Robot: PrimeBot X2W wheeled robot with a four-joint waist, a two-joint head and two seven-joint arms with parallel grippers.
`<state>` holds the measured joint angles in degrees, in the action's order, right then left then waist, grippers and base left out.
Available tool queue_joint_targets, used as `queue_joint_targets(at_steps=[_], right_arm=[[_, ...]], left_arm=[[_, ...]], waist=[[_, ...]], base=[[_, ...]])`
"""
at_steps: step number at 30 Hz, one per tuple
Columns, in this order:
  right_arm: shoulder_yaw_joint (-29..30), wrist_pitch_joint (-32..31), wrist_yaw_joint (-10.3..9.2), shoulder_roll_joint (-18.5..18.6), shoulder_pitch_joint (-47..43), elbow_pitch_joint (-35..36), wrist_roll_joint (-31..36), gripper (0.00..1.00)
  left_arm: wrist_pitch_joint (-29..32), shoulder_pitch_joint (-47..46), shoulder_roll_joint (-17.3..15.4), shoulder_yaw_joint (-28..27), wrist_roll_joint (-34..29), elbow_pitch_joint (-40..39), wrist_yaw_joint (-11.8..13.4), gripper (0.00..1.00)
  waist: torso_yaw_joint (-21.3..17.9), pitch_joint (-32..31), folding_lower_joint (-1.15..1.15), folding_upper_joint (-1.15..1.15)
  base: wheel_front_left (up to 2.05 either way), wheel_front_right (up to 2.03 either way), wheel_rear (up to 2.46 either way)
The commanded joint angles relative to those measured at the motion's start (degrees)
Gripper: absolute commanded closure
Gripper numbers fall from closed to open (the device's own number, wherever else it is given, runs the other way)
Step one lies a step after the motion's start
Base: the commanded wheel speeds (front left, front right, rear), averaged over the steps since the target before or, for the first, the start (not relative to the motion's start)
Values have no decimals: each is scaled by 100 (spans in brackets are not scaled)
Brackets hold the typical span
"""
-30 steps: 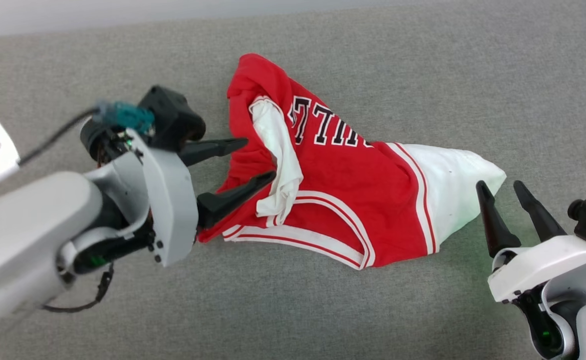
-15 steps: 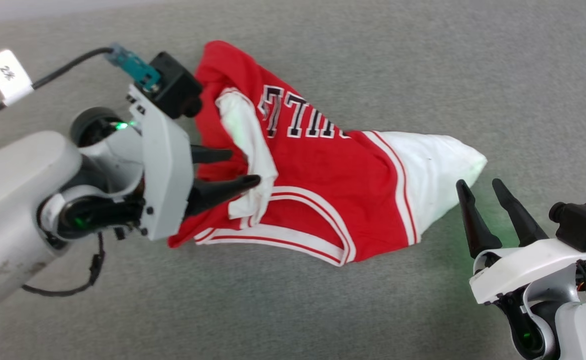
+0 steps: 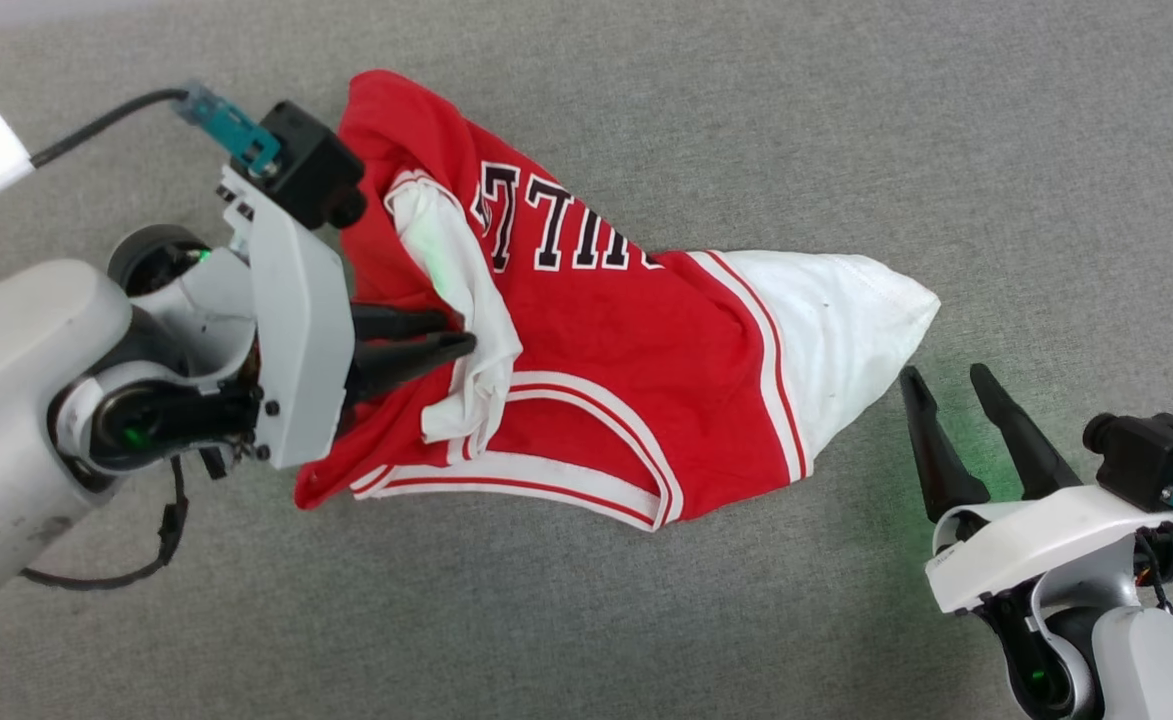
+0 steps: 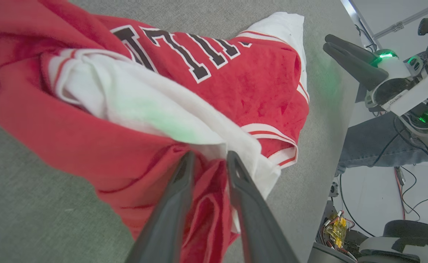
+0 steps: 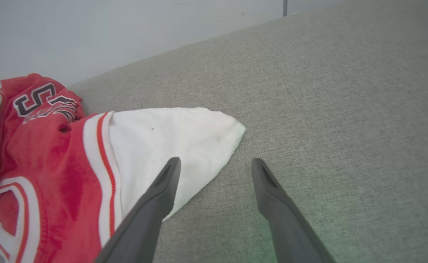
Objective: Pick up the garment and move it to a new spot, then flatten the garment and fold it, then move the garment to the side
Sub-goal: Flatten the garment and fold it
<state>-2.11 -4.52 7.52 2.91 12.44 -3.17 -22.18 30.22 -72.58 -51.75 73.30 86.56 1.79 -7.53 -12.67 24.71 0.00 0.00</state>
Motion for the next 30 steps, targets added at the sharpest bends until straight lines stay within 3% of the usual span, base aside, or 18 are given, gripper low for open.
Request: queue_joint_targets(at_steps=[1, 7, 9, 11, 20, 26, 30], right_arm=[[-8, 35, -6, -4, 32, -19, 0, 0], [-71, 57, -6, -3, 97, -74, -13, 0], [-88, 62, -6, -4, 99, -92, -19, 0], [-84, 77, -6, -2, 95, -113, -22, 0], [112, -38, -6, -4, 20, -186, 87, 0], [157, -225, -6, -2, 110, -194, 171, 0], [156, -338, -6, -2, 127, -144, 204, 0]], left_arm=[[-2, -7, 4, -11, -28, 14, 9, 56], [-59, -57, 58, -29, -10, 89, 9, 58], [-80, -61, 76, -26, -65, 148, 9, 74], [-128, -45, 102, -46, -32, 212, 9, 100], [-302, -234, -46, -304, 195, 61, 9, 100], [-306, -188, -586, -516, 473, -82, 9, 100], [-440, 30, -1030, -396, 81, 301, 10, 100]], waist=[[3, -4, 0, 0], [8, 3, 0, 0], [3, 4, 0, 0], [5, -7, 0, 0], [320, -268, 0, 0], [542, -461, 0, 0], [604, -494, 0, 0]], base=[[0, 0, 0], [0, 0, 0], [0, 0, 0], [0, 0, 0], [0, 0, 0], [0, 0, 0], [0, 0, 0]])
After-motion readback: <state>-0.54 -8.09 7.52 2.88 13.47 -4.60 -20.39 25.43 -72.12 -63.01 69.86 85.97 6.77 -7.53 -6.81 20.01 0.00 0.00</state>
